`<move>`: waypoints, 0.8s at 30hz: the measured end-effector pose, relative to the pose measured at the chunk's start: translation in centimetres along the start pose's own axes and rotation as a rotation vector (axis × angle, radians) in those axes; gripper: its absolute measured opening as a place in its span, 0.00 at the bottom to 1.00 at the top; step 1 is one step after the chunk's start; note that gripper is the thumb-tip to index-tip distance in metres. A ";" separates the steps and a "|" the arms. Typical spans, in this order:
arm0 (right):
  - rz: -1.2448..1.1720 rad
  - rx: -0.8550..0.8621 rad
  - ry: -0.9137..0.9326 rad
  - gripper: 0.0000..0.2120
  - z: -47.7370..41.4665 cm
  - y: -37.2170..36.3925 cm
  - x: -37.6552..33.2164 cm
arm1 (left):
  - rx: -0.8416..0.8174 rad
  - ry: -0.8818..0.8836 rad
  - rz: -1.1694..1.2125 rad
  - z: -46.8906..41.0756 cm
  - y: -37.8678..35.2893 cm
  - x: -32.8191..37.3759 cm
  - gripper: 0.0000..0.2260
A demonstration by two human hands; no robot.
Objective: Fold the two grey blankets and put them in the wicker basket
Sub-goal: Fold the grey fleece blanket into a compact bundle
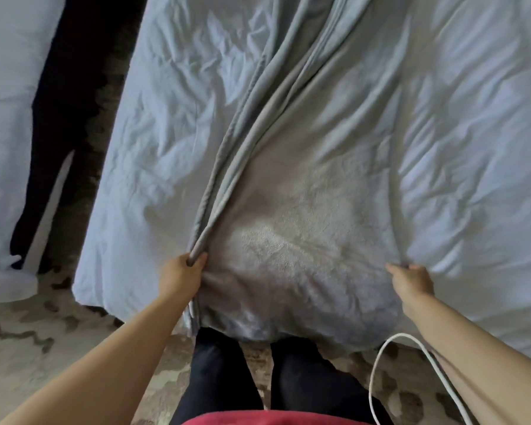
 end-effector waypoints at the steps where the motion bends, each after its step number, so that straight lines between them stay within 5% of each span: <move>1: -0.103 -0.068 0.006 0.19 -0.2 0.2 0.1 | 0.023 -0.009 0.019 0.4 0.0 -0.2 0.18; 5: -0.478 -0.474 -0.115 0.15 0.4 0.8 0.2 | 0.118 0.045 0.160 2.1 -0.4 -0.7 0.20; 9: -0.440 -0.739 -0.144 0.09 2.8 2.4 1.2 | 0.096 0.096 0.373 4.3 -0.6 -0.8 0.21; 16: -0.838 -0.435 0.049 0.05 5.5 6.6 3.3 | 0.009 0.084 0.957 7.5 4.4 -2.8 0.14; 21: -0.579 -0.492 -0.024 0.10 9.8 8.5 7.1 | -0.058 -0.087 0.112 10.1 6.5 -4.7 0.16; 24: -0.588 -0.407 0.051 0.14 12.0 9.6 8.6 | -0.159 -0.176 0.319 11.8 7.5 -5.4 0.12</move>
Point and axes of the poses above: each hand's wrist, its own z-axis away from the middle knuckle, its own y-axis out of the back of the hand, x = y × z, the point moved 1 cm from there along -z, towards the middle knuckle, and after that the axes turned 9 degrees about -x, right-handed, at the moved point
